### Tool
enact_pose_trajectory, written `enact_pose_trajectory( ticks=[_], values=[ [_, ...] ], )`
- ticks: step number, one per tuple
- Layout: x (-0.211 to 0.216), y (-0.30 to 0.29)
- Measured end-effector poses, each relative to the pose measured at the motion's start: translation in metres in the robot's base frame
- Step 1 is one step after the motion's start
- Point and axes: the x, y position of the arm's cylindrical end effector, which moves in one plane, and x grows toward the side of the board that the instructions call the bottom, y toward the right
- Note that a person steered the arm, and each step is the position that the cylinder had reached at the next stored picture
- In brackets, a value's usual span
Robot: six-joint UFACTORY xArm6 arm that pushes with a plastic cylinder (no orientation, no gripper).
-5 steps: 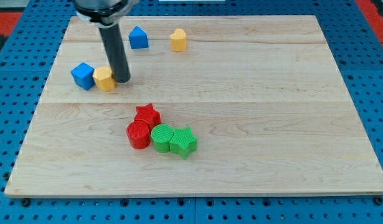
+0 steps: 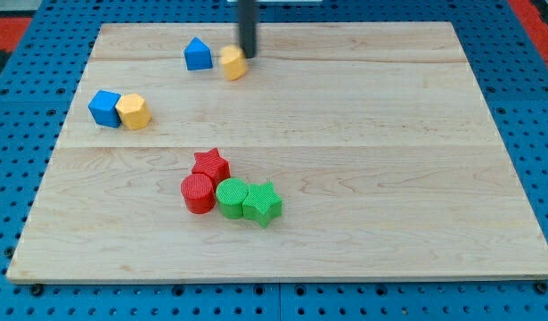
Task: Move the yellow heart above the yellow hexagon
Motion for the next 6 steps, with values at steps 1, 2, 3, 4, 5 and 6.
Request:
enact_pose_trajectory(
  ticks=[1, 2, 3, 4, 5, 6],
  values=[
    [0.039, -0.040],
    [0.045, -0.031],
    [0.058, -0.021],
    [0.058, -0.061],
    [0.038, -0.042],
    [-0.007, 0.015]
  ],
)
